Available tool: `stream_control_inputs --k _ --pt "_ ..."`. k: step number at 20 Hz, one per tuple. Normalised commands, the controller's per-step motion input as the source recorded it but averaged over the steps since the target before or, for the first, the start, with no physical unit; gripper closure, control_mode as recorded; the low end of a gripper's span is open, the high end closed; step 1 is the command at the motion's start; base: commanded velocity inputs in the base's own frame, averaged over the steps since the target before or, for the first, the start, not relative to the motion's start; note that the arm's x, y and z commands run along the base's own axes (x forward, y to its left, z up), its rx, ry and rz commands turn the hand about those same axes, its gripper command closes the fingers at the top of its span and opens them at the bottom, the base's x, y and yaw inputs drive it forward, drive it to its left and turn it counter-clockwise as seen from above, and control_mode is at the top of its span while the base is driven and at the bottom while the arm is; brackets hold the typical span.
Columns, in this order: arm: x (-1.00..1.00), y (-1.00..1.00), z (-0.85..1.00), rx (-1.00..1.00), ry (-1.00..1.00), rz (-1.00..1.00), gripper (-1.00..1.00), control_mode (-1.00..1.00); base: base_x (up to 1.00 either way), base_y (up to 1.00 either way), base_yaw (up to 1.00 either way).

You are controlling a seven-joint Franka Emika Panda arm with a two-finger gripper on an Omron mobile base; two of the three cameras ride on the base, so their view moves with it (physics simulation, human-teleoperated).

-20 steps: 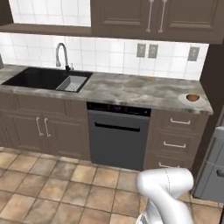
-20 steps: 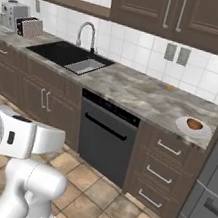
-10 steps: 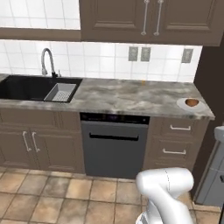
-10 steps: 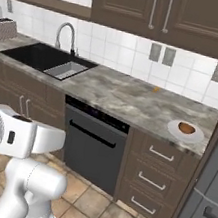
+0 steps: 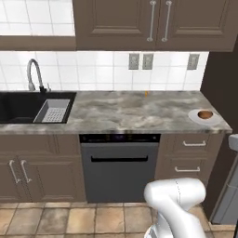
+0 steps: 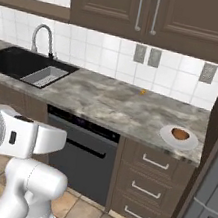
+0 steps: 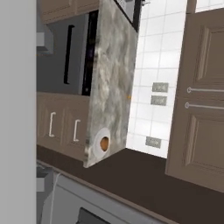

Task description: Pick the potato from the counter and place it in the microwave. Then turn on the microwave.

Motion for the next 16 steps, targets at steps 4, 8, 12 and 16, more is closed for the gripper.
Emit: stream_control_inputs --k 4,8,12,16 --pt "0.0 0.0 0.0 0.0 0.0 0.0 -1.0 1.0 0.38 0.47 -0.22" --pt "0.0 0.0 0.0 0.0 0.0 0.0 -1.0 1.0 0.29 0.46 -0.21" --pt "0.0 0.0 0.0 0.0 0.0 0.0 -1.0 1.0 0.35 0.38 -0.24" --pt "0.0 0.0 0.0 0.0 0.0 0.0 -1.0 1.0 0.46 0.29 -0.25"
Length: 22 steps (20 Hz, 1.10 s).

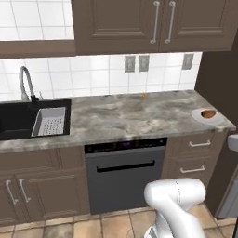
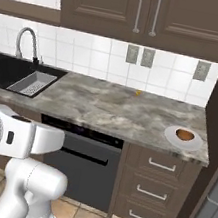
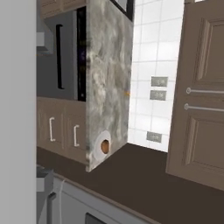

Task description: Pick the potato from the counter and place it in the microwave. Then turn on the microwave.

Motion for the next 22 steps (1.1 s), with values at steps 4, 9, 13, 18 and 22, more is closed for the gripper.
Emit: stream_control_inputs --k 4,9,13,18,22 --pt "0.0 0.0 0.0 0.0 0.0 0.0 -1.0 1.0 0.53 0.33 -0.24" --pt "0.0 0.0 0.0 0.0 0.0 0.0 -1.0 1.0 0.55 0.41 -0.18" --pt "0.0 0.0 0.0 0.0 0.0 0.0 -1.0 1.0 0.63 0.34 -0.17" --pt "0.0 0.0 0.0 0.0 0.0 0.0 -1.0 1.0 0.66 0.14 -0.12" --pt "0.0 0.0 0.0 0.0 0.0 0.0 -1.0 1.0 0.52 0.0 -0.01"
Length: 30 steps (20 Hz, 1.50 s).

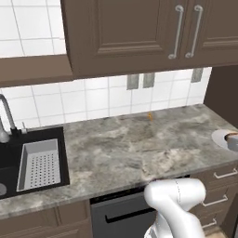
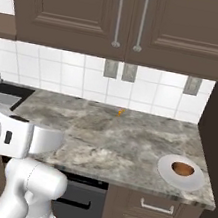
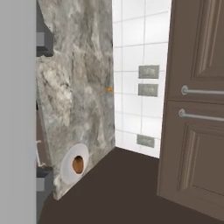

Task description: Pick the potato from the counter and place it in the microwave. Then turn on the microwave.

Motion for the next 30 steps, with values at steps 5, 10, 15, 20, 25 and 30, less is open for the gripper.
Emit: stream_control_inputs --k 5,10,15,20,25,30 --pt "0.0 0.0 0.0 0.0 0.0 0.0 -1.0 1.0 0.37 -0.05 0.02" --pt "0.0 0.0 0.0 0.0 0.0 0.0 -1.0 1.0 0.15 -0.26 0.13" --pt "0.0 0.0 0.0 0.0 0.0 0.0 -1.0 1.0 0.09 -0.18 0.08" --pt "0.0 0.0 0.0 0.0 0.0 0.0 -1.0 1.0 0.09 -0.18 0.0" --pt "0.0 0.0 0.0 0.0 0.0 0.0 -1.0 1.0 0.08 -0.23 0.0" --pt "0.02 -0.05 0.0 0.0 0.03 0.0 -1.0 -1.0 0.01 -0.09 0.0"
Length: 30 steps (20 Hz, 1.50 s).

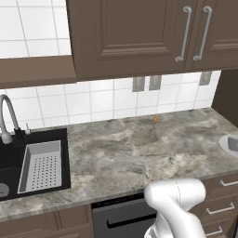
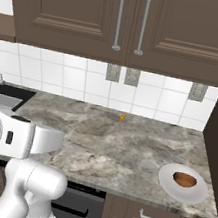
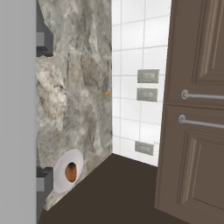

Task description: Pick the potato from the counter and place it in the microwave. Then turn on the microwave.

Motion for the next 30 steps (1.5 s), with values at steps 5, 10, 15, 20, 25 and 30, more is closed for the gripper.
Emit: stream_control_inputs --k 5,10,15,20,25,30 --pt "0.23 -0.04 0.0 0.0 0.18 -0.04 -1.0 -1.0 0.0 0.0 0.0" --pt "0.23 -0.01 0.0 0.0 0.22 -0.14 -1.0 -1.0 0.0 0.0 0.0" --pt "0.26 -0.05 0.0 0.0 0.2 -0.29 -1.0 -1.0 0.0 0.0 0.0" --pt "0.33 -0.13 0.0 0.0 0.2 -0.32 -1.0 -1.0 0.0 0.0 0.0" --pt "0.25 -0.15 0.0 0.0 0.17 -0.28 -1.0 -1.0 0.0 0.0 0.0" --pt "0.16 -0.23 -0.05 0.02 0.06 -0.18 -1.0 -1.0 0.0 0.0 0.0"
